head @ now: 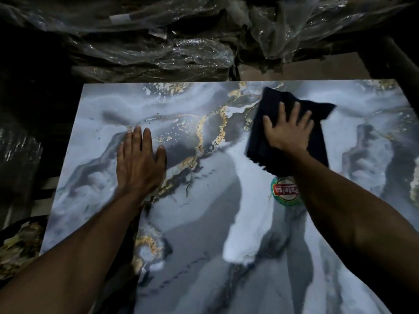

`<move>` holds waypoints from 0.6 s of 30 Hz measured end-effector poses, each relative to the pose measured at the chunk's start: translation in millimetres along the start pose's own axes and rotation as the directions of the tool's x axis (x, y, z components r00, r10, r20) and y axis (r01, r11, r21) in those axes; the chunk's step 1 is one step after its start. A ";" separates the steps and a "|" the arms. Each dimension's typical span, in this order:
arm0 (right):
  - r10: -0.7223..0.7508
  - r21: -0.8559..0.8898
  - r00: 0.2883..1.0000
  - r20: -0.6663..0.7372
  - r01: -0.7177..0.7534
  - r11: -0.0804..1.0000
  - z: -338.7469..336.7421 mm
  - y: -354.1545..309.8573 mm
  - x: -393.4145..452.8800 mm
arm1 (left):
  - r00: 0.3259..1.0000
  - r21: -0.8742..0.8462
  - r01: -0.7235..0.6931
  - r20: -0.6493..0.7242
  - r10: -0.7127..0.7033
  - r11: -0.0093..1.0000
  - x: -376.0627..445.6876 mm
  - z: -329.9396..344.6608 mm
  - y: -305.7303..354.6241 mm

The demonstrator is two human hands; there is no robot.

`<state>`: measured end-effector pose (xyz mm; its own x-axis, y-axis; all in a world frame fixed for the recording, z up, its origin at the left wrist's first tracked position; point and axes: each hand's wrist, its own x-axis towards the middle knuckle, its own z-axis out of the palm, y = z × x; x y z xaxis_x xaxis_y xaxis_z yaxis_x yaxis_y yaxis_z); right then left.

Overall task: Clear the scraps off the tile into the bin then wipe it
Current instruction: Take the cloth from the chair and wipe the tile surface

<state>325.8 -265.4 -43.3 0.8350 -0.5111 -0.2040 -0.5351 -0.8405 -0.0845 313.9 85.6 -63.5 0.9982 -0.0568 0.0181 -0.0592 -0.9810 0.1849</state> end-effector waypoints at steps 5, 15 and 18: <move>-0.273 -0.033 0.962 0.011 0.273 0.962 27.1 -94.2 -62.6 | 0.999 -0.037 -0.006 -0.050 0.004 0.999 -1.6 -0.5 1.1; -0.358 0.051 0.931 -0.065 0.362 0.931 77.1 -21.5 -294.2 | 0.992 0.038 -0.050 -0.118 0.054 0.998 -49.9 -29.9 15.6; -0.233 -0.008 0.970 -0.065 0.233 0.972 73.9 55.0 -316.3 | 0.993 0.011 -0.051 -0.107 0.052 0.999 -99.3 -31.4 19.4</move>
<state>22.8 -136.7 -55.4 0.9433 -0.3117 -0.1144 -0.3247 -0.9379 -0.1224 213.4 78.0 -30.8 0.9872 -0.0873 0.1332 -0.1099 -0.9787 0.1731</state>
